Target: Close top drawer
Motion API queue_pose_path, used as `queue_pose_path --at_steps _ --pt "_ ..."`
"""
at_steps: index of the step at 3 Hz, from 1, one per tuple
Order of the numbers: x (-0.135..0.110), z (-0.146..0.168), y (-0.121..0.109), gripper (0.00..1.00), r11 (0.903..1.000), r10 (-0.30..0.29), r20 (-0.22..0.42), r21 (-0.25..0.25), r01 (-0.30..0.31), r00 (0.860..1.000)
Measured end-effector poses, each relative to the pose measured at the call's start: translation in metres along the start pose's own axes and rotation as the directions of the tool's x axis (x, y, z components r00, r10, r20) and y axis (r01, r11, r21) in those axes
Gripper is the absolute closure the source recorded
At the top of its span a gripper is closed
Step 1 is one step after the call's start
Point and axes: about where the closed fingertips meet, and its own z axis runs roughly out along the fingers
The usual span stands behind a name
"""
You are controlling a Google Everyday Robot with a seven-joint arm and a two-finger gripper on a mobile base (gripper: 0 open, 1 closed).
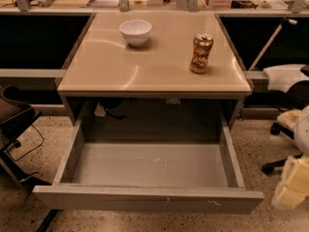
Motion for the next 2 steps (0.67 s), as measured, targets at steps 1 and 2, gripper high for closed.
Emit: queue_pose_path --at_steps 1,2 --pt "0.0196 0.0208 0.0201 0.00 0.9986 0.031 -0.027 -0.042 -0.032 0.999" --pt "0.0206 0.0226 0.0217 0.00 0.9984 0.031 -0.029 -0.047 -0.033 0.999"
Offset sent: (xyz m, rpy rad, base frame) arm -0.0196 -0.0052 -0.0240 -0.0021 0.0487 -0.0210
